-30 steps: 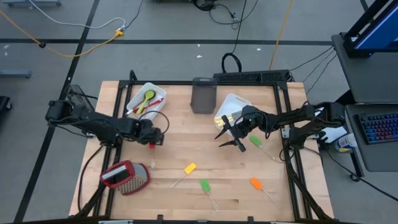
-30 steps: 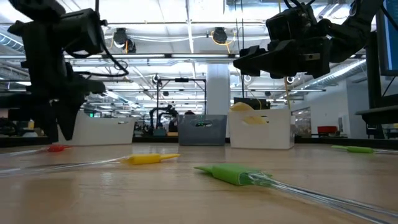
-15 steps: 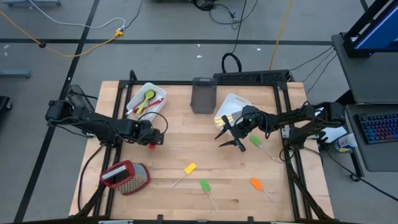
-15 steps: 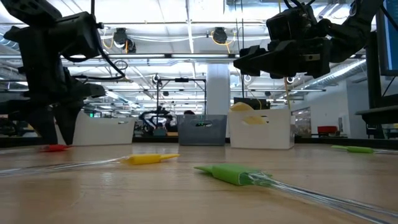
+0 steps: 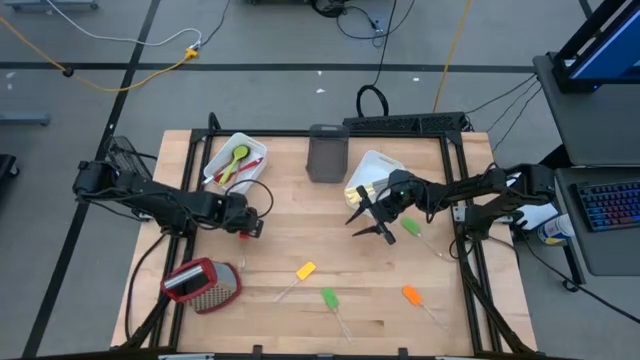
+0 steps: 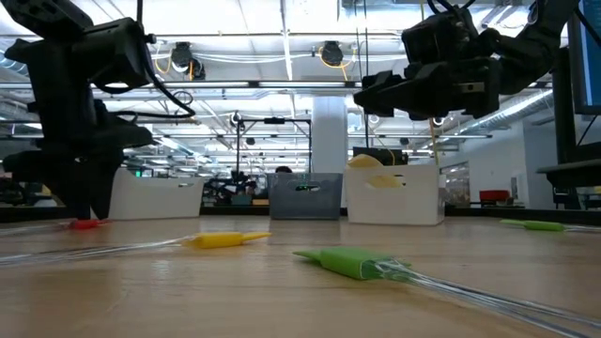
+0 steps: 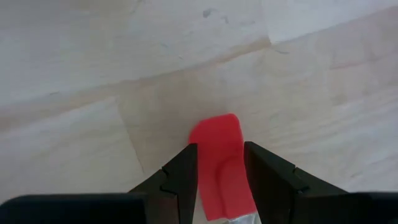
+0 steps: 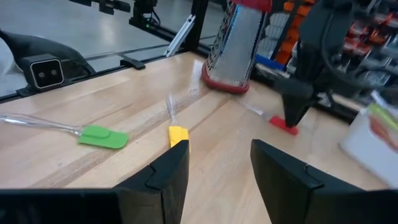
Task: Pick & Place Kitchen Items
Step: Put the red spatula into the black bin
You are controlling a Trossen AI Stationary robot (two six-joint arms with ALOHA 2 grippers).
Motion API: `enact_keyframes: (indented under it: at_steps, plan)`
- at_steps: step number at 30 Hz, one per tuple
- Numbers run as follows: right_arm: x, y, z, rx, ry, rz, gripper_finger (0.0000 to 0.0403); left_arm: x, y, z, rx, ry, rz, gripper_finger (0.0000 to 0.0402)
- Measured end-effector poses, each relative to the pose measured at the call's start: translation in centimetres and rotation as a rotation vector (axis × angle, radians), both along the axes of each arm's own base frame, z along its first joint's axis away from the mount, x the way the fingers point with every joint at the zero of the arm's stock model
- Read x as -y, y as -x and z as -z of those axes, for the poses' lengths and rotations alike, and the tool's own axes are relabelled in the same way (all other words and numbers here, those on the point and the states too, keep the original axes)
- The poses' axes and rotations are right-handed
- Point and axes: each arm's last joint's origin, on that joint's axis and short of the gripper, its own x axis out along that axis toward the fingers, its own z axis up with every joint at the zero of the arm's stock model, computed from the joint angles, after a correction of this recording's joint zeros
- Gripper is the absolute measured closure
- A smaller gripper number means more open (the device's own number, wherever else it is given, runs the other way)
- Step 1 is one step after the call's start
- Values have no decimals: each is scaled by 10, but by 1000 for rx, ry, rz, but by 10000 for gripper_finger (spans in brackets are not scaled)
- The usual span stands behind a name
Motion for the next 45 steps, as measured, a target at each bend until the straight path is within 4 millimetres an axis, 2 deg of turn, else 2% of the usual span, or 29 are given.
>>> enact_keyframes:
  at_steps: [4, 8, 15, 21, 28, 39, 45]
  plan:
    - [0, 2, 6, -91, -56, 17, 238, 1, 1, 0, -10, 21, 28, 261]
    - [-1, 3, 11, -143, -52, 15, 238, 1, 2, 1, -31, 45, 32, 228]
    - [-1, 4, 12, -120, 11, -5, 238, 2, 3, 1, -37, 95, -2, 156]
    - [-1, 4, 12, -97, 52, -17, 238, 2, 2, 1, -17, 106, -66, 136]
    - [-1, 4, 12, -88, 67, -21, 238, 0, 1, 1, -13, 41, -101, 171]
    - [-1, 5, 15, -119, 58, -25, 238, 7, -3, 16, -102, 11, -73, 239]
    - [-1, 6, 16, -133, 54, -25, 238, 7, -2, 16, -102, -9, -85, 309]
